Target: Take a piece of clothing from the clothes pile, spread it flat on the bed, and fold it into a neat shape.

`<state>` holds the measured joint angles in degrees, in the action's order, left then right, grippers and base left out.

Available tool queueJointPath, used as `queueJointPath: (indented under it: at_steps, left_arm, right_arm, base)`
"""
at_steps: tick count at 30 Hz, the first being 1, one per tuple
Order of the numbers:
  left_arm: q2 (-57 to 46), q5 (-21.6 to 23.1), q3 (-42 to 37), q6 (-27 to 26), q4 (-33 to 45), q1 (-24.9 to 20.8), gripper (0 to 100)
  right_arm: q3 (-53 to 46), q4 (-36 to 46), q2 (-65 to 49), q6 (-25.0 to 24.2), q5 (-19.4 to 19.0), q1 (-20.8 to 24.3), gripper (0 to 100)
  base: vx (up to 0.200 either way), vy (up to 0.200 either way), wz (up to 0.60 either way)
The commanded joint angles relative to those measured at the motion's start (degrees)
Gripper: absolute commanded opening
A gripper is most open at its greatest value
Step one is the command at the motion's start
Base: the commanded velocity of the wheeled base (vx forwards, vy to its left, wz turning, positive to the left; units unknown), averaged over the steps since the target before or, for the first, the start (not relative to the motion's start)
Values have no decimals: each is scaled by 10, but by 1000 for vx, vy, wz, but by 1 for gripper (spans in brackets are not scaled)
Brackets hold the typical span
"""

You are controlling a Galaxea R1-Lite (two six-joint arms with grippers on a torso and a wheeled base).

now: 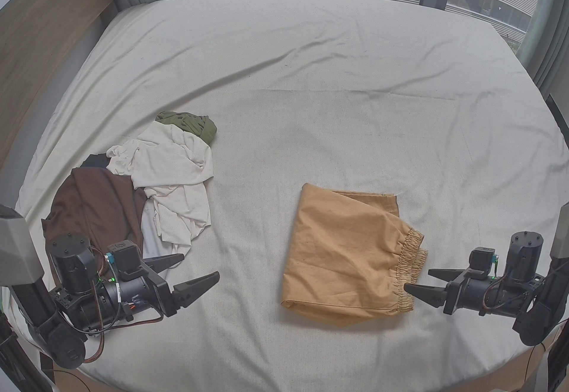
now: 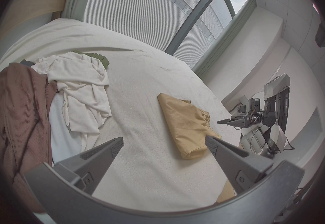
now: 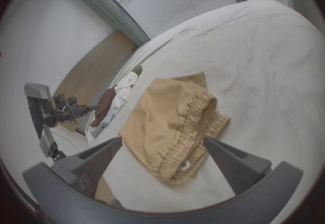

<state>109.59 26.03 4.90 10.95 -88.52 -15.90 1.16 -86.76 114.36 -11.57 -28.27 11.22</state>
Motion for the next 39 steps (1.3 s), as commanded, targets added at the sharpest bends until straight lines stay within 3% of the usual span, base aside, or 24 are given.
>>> queueJointPath:
  at_steps: [1,19,35,39]
  left_arm:
    - [4,0,-9,0,0,0,100]
    - [27,-2,-9,-1,-1,-12,100]
    - [25,-2,-8,-1,-2,-12,100]
    - [23,-2,-9,-1,-2,-11,100]
  right_arm:
    - [-12,0,29,1,0,-8,100]
    - [-12,54,34,1,0,-1,100]
    - [-5,-16,140,-8,1,10,100]
    - [11,-15,145,-42,1,33,100]
  base:
    - [0,0,0]
    - [0,0,0]
    - [0,0,0]
    - [0,0,0]
